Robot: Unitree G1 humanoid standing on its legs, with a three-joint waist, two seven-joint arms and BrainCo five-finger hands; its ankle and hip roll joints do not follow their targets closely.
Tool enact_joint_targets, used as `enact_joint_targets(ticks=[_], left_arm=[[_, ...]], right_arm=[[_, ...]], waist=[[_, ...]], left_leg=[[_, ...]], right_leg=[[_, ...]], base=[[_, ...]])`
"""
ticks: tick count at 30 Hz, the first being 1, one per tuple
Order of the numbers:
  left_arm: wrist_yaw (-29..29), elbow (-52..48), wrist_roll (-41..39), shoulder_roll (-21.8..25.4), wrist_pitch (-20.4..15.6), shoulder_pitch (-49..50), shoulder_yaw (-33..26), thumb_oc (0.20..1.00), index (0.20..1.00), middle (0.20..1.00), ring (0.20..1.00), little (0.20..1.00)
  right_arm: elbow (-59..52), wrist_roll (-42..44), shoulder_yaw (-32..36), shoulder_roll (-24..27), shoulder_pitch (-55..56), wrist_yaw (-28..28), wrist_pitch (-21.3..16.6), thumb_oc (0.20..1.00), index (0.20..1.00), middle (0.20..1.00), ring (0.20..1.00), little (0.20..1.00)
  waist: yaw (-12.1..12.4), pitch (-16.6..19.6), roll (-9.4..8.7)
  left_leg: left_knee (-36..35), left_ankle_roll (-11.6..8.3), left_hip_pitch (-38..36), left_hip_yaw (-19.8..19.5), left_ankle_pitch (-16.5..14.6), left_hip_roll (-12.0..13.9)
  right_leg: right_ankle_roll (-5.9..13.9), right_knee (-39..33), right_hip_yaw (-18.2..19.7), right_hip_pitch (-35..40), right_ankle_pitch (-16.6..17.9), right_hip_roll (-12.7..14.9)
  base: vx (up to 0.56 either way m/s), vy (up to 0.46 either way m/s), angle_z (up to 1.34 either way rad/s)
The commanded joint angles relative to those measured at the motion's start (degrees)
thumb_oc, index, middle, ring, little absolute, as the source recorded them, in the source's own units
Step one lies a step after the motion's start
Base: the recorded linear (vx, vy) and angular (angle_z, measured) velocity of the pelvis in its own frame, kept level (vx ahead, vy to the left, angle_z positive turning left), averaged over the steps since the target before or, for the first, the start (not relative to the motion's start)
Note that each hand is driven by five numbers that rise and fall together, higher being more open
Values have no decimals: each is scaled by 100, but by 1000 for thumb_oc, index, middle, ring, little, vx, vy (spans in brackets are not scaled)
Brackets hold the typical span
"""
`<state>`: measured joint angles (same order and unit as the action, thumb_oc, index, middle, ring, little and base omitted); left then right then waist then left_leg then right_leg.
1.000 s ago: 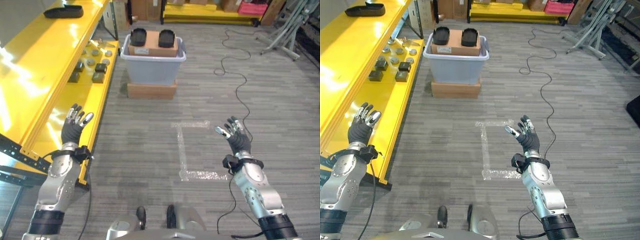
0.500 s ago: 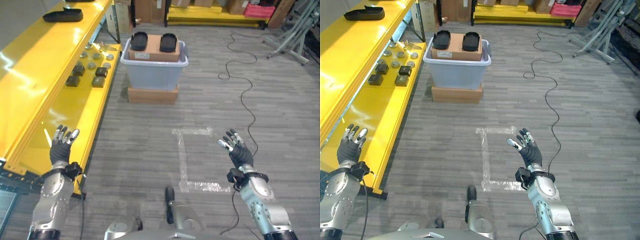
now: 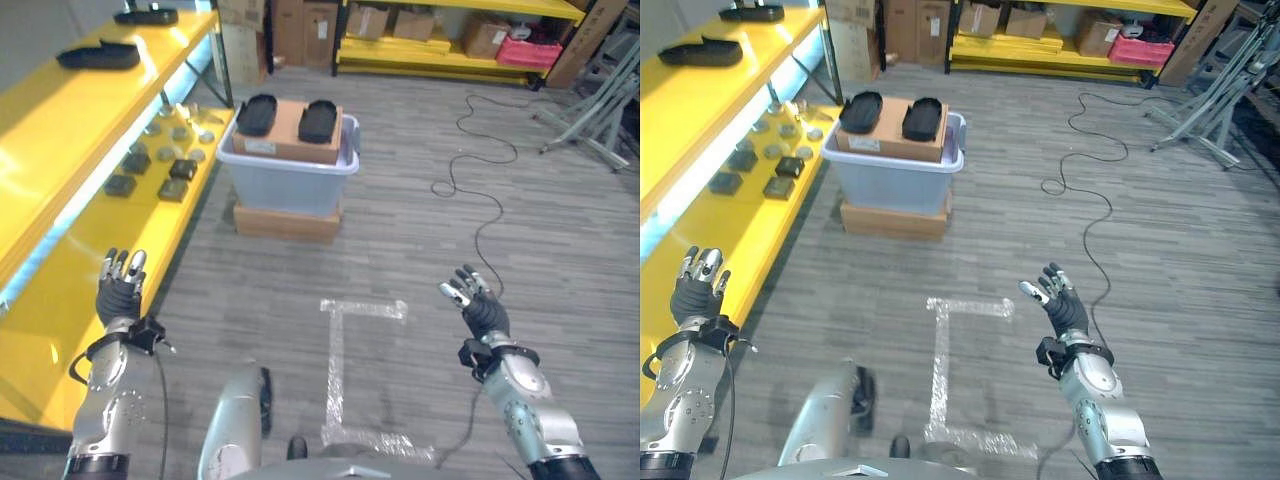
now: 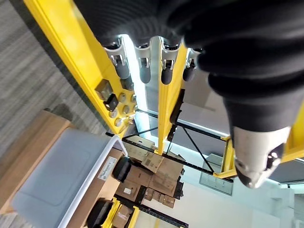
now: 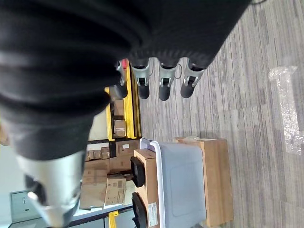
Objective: Move parts from the plastic box to the shelf.
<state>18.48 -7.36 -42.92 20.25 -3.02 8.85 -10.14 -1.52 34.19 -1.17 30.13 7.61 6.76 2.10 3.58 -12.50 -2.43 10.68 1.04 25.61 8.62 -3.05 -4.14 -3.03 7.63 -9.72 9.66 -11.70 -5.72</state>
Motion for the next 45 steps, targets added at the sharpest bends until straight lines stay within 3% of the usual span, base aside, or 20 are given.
enact_joint_targets(ticks=[1, 4, 5, 6, 9, 11, 12, 14, 16, 18, 20, 22, 23, 25, 26, 28, 35, 45], left_arm=[[-108, -549, 180, 257, -421, -127, -155, 1000, 1000, 1000, 1000, 1000], [-161, -579, 188, 284, -589, -13, -280, 1000, 1000, 1000, 1000, 1000], [-215, -586, 228, 293, -682, -11, -336, 1000, 1000, 1000, 1000, 1000], [-192, -651, 567, 379, -835, -58, -362, 1000, 1000, 1000, 1000, 1000], [-193, -656, 798, 549, -944, -156, -307, 1000, 1000, 1000, 1000, 1000], [-343, -787, 705, 575, -667, -465, -175, 1000, 1000, 1000, 1000, 1000], [-356, -796, 710, 577, -646, -480, -171, 1000, 1000, 1000, 1000, 1000], [-377, -819, 914, 579, -519, -711, -31, 1000, 1000, 1000, 1000, 1000], [-340, -860, 969, 570, -470, -720, -47, 1000, 1000, 1000, 1000, 1000], [-372, -876, 821, 590, -452, -664, -93, 1000, 1000, 1000, 1000, 1000], [-492, -830, 850, 613, -512, -667, -122, 1000, 1000, 1000, 1000, 1000], [-588, -798, 887, 664, -567, -745, -111, 1000, 1000, 1000, 1000, 1000], [-623, -792, 891, 691, -548, -769, -99, 1000, 1000, 1000, 1000, 1000], [-561, -816, 868, 740, -499, -765, -114, 1000, 1000, 1000, 1000, 1000], [-554, -802, 881, 706, -544, -708, -137, 1000, 1000, 1000, 1000, 1000], [-613, -744, 826, 674, -607, -659, -99, 1000, 1000, 1000, 1000, 1000], [-762, -968, 691, 469, -421, -326, -167, 1000, 1000, 1000, 1000, 1000], [-866, -907, 561, 461, -332, -199, -164, 1000, 1000, 1000, 1000, 1000]], right_arm=[[-518, -195, 190, 138, 82, 160, -234, 1000, 1000, 1000, 1000, 1000], [-568, -135, 179, 209, 241, 73, -282, 1000, 1000, 1000, 1000, 1000], [-581, -77, 137, 250, 235, 34, -317, 1000, 1000, 1000, 1000, 1000], [-569, -28, 13, 225, 79, 116, -382, 1000, 1000, 1000, 1000, 1000], [-535, 136, -114, 144, -127, 324, -345, 1000, 1000, 1000, 1000, 1000], [-520, 85, -192, -86, -368, 572, -311, 1000, 1000, 1000, 1000, 1000], [-522, 58, -195, -100, -380, 573, -308, 1000, 1000, 1000, 1000, 1000], [-526, -232, -274, -275, -529, 625, -230, 1000, 1000, 1000, 1000, 1000], [-599, -311, -251, -348, -478, 623, -206, 1000, 1000, 1000, 1000, 1000], [-676, -384, -231, -432, -383, 586, -200, 1000, 1000, 1000, 1000, 1000], [-676, -426, -218, -466, -364, 543, -286, 1000, 1000, 1000, 1000, 1000], [-598, -368, -83, -411, -297, 448, -402, 1000, 1000, 1000, 1000, 1000], [-528, -277, 25, -357, -256, 387, -465, 1000, 1000, 1000, 1000, 1000], [-471, -213, 193, -336, -197, 260, -461, 1000, 1000, 1000, 1000, 1000], [-483, -159, 297, -318, -126, 155, -417, 1000, 1000, 1000, 1000, 1000], [-432, -262, 394, -217, -126, 58, -360, 1000, 1000, 1000, 1000, 1000], [-711, -38, 755, 82, 89, 13, -169, 1000, 1000, 1000, 1000, 1000], [-721, -23, 711, 134, 139, 72, -128, 1000, 1000, 1000, 1000, 1000]], waist=[[42, 93, 72], [178, 75, 126], [189, 101, 92], [272, 161, 57], [404, 195, 5], [546, 361, -141], [551, 368, -151], [535, 401, -59], [498, 402, -29], [441, 388, 29], [360, 327, 133], [230, 243, 141], [143, 196, 113], [21, 119, 47], [-13, 135, 66], [3, 161, -13], [-13, 356, -115], [-28, 414, -123]], left_leg=[[-724, -408, -743, -184, 1614, 224], [-1136, -435, -601, -203, 1612, 251], [-1182, -454, -646, -152, 1439, 289], [-1048, -323, -791, -65, 1161, 324], [-544, -143, -821, -99, 920, 205], [-227, 183, -1040, -290, 748, -200], [-226, 200, -1056, -295, 737, -221], [-273, 413, -1345, -424, 547, -416], [-337, 452, -1466, -407, 499, -453], [-475, 468, -1708, -407, 455, -419], [-634, 418, -1935, -517, 453, -276], [-749, 330, -2138, -775, 440, -204], [-751, 293, -2241, -932, 383, -202], [-634, 303, -2344, -1027, 150, -205], [-720, 259, -2363, -1006, 182, -88], [-794, 132, -2471, -1022, 194, 17], [-1113, -150, -2677, -901, 349, 285], [-800, -345, -2566, -800, 296, 549]], right_leg=[[490, -216, 226, -187, 815, 270], [527, 121, 131, 48, 437, 315], [588, 287, 102, 172, 191, 435], [740, 592, 65, 347, -63, 694], [822, 1039, -40, 524, -110, 963], [1234, 2000, -242, 445, 817, 1372], [1254, 2049, -240, 425, 857, 1395], [1302, 3254, -229, -136, 1501, 1656], [1293, 3341, -239, -419, 1547, 1637], [1228, 3167, -236, -846, 1499, 1622], [1121, 2485, -223, -1322, 1383, 1485], [1060, 1265, -63, -1514, 1321, 1304], [1099, 545, 131, -1597, 1502, 1252], [1217, 6, 411, -1944, 1948, 1299], [1218, -86, 510, -1740, 1721, 1142], [1255, -516, 375, -1471, 1785, 1158], [1095, -1175, 195, -891, 1783, 979], [928, -1165, -4, -737, 1590, 912]], base=[[548, 160, -26], [586, 181, -42], [905, 344, -39], [844, 339, -43], [574, 221, -37], [565, 231, -105], [382, 210, -24], [447, 255, 74], [304, 127, 30], [197, -8, 26], [153, -122, 33], [123, -230, 45], [129, -242, 60], [128, -202, 87], [161, -237, 98], [178, -226, 68], [123, -133, 17], [43, -124, 6]])
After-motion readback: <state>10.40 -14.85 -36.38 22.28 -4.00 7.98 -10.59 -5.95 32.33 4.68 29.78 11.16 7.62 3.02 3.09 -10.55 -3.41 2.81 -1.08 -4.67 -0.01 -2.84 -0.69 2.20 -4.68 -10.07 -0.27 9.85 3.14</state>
